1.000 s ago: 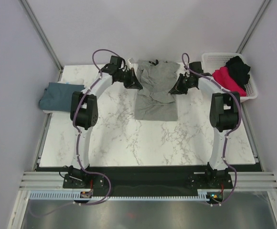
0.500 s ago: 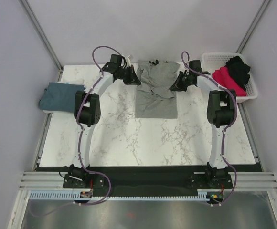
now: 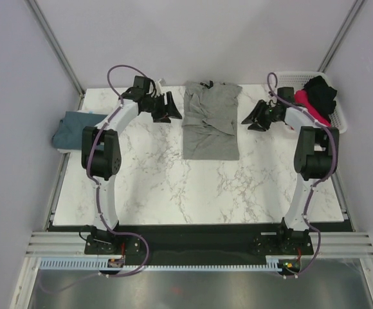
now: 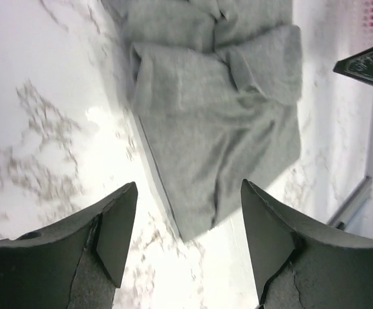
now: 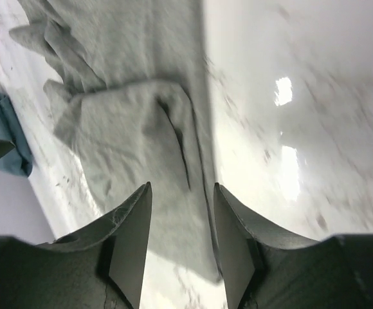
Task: Fold and stack the t-shirts
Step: Fold the tshirt
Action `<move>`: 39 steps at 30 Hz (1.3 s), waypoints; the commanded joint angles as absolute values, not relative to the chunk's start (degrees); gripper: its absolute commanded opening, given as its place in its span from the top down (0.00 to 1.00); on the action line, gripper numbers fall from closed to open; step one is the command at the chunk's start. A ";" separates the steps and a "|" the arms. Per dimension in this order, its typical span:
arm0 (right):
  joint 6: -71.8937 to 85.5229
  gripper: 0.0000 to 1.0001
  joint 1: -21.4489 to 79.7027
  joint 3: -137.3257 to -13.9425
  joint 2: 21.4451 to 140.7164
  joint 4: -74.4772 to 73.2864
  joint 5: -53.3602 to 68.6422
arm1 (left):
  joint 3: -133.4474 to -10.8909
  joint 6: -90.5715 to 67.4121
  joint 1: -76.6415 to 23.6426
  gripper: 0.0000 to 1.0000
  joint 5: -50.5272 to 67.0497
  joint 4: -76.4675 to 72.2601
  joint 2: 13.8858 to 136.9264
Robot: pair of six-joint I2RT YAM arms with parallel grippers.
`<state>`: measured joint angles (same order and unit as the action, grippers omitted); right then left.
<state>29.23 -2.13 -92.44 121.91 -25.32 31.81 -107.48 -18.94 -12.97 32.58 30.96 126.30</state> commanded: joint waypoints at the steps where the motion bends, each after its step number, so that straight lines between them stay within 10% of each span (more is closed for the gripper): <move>1: 28.03 0.48 -4.22 -82.66 114.79 -27.77 39.10 | -98.39 -20.74 -11.43 0.27 40.14 33.22 118.58; 30: 30.23 0.45 -0.62 -70.66 118.03 -27.34 43.07 | -84.99 -30.40 -15.38 0.26 46.76 28.04 124.71; 39: 29.97 0.46 -0.26 -72.34 119.53 -27.77 42.10 | -84.46 -32.34 -16.52 0.39 47.46 27.51 126.65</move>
<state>30.65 -0.58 -71.57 117.99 -28.29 45.67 -84.36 -30.00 -16.23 47.03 28.56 125.38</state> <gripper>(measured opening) 0.545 0.623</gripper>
